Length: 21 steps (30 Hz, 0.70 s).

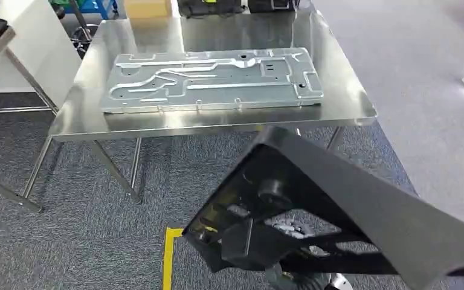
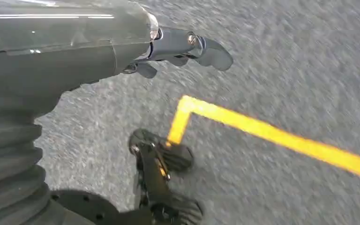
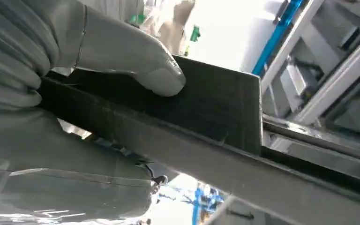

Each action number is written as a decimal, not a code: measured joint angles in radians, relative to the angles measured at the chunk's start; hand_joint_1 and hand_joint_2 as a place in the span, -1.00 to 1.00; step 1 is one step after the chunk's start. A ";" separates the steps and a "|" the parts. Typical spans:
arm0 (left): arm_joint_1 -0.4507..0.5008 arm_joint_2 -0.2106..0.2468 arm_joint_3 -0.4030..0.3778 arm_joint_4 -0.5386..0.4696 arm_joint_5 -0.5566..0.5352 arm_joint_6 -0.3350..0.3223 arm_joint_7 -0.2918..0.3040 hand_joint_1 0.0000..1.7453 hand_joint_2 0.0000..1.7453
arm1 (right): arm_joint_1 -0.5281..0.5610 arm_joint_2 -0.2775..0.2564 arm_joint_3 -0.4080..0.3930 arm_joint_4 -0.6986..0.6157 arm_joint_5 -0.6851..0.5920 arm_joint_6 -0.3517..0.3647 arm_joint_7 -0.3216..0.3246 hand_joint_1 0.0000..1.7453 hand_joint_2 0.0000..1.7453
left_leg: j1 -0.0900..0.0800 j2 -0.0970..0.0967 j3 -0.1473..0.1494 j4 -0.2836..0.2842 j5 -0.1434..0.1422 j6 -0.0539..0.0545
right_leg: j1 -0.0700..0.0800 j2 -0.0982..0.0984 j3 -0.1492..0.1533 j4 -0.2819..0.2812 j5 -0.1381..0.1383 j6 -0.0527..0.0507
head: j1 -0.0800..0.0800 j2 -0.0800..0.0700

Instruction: Take the parts from the cabinet and place them on the table.

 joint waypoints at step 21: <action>0.009 0.013 0.013 0.000 -0.036 -0.018 0.001 -1.00 1.00 | -0.053 -0.054 0.006 0.005 -0.003 -0.057 0.000 1.00 1.00 | -0.008 -0.022 -0.081 -0.041 0.054 0.059 | -0.004 0.017 -0.112 0.276 -0.207 0.058 | 0.001 0.000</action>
